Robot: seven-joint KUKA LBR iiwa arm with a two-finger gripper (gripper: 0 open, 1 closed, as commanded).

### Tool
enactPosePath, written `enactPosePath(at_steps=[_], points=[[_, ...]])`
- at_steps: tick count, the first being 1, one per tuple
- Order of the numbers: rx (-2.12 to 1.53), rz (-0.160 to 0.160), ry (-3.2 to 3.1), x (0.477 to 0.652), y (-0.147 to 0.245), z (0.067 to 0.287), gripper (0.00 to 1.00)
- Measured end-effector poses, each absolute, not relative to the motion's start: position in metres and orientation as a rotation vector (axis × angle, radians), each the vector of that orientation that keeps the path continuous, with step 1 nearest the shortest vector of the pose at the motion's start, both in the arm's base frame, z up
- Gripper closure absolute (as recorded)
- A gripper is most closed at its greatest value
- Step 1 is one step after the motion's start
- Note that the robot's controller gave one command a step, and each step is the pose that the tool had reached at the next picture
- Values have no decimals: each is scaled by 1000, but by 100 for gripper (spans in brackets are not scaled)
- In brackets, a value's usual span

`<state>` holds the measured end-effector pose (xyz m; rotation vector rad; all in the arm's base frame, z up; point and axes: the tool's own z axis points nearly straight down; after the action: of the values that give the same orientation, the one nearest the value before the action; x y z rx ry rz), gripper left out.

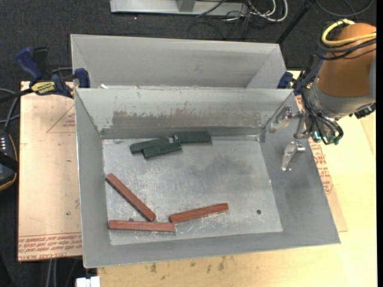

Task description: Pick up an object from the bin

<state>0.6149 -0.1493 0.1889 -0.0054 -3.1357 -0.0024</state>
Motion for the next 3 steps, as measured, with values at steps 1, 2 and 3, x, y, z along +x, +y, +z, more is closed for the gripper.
enactPosePath(at_steps=[1,2,3], points=[[-1,0,-3144,617,-149,194,0],[121,4,-3146,612,-121,162,0],[310,-1,-3131,586,-102,95,0]])
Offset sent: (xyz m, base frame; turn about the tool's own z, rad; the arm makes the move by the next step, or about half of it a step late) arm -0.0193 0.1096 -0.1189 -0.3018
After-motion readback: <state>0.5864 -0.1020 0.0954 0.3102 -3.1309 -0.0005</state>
